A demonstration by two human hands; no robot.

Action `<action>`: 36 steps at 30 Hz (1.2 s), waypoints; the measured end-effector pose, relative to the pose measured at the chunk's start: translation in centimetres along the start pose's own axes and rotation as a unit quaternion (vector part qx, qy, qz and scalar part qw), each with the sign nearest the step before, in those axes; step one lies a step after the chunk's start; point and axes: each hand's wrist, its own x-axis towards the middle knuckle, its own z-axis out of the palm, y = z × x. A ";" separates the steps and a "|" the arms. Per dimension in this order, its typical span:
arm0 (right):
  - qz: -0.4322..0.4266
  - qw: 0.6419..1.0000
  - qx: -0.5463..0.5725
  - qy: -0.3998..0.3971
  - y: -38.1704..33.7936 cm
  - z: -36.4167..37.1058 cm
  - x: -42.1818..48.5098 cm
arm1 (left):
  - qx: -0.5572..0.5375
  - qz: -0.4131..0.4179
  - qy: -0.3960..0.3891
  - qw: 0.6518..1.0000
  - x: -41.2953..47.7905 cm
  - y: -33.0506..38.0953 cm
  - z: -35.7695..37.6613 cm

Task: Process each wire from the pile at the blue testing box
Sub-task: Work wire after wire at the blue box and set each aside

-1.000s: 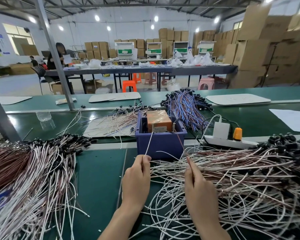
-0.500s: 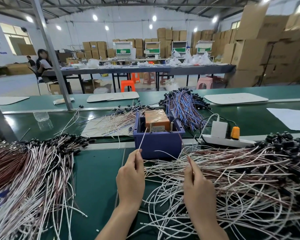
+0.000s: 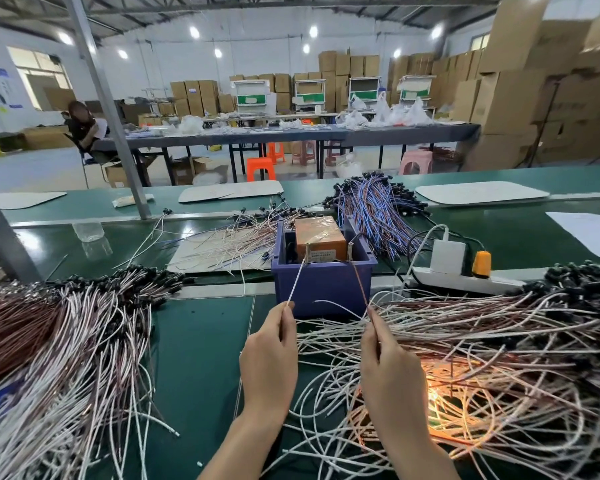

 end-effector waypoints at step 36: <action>-0.215 0.932 -0.251 0.149 0.6 -7.2 4.1 | -0.266 -0.177 0.061 0.946 2.1 -1.1 -2.3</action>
